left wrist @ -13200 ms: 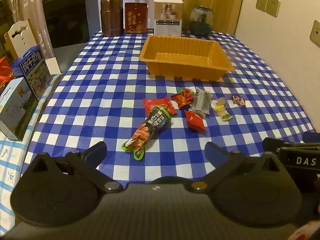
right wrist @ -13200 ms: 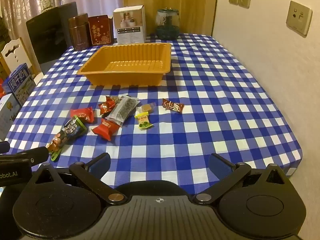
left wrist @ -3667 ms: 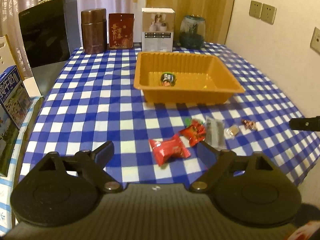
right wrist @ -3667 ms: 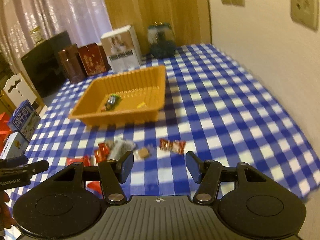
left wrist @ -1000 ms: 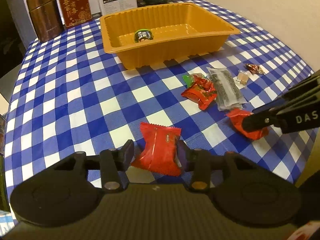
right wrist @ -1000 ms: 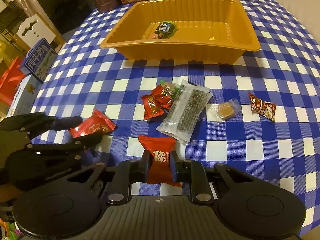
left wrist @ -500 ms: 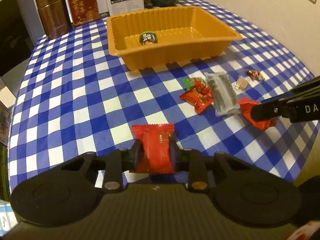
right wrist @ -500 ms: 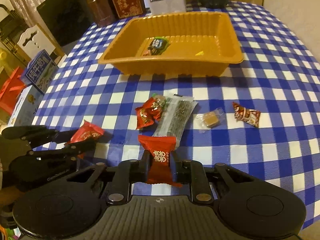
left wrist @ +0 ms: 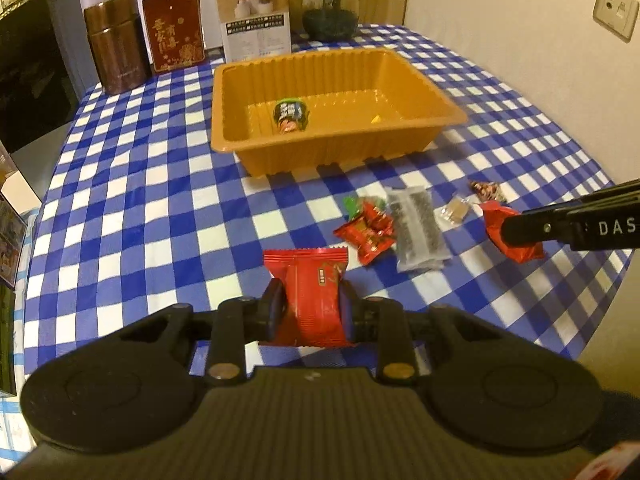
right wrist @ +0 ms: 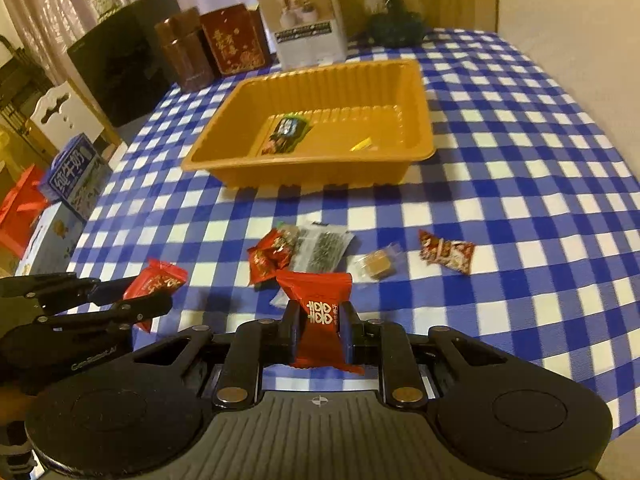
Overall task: Organize snacks
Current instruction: 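Lift the red packets with both grippers and move them toward the orange tray, then lower both red packets into the orange tray and open both grippers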
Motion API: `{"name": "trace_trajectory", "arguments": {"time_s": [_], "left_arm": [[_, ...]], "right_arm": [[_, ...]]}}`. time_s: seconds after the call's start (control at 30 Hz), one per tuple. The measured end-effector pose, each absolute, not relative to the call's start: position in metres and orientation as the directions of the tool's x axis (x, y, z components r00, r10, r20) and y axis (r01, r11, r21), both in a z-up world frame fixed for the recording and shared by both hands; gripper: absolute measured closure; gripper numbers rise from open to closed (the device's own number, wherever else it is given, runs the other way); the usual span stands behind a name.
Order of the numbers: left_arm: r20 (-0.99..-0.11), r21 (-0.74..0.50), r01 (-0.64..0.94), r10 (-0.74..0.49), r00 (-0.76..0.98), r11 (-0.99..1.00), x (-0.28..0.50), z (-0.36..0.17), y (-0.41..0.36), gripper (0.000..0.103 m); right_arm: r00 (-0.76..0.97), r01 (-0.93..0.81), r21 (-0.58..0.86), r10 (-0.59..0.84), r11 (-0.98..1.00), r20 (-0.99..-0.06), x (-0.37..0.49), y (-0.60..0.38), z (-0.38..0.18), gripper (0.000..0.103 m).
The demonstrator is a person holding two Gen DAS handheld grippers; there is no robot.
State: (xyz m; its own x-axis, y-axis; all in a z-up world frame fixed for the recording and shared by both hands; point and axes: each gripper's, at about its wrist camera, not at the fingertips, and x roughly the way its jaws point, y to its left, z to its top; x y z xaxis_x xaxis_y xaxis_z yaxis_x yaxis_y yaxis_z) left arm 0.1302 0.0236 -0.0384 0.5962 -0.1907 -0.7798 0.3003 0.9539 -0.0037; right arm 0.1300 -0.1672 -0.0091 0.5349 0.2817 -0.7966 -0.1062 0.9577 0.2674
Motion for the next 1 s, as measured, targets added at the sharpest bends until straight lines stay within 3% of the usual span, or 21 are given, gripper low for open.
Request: {"name": "trace_trajectory", "arguments": {"time_s": [1.0], "left_arm": [[-0.694,-0.052,0.277,-0.234,0.681,0.960,0.199,0.009,-0.006,0.077]], "right_arm": [[0.659,-0.099,0.206,0.219,0.974,-0.719,0.187,-0.199,0.035,0.082]]}}
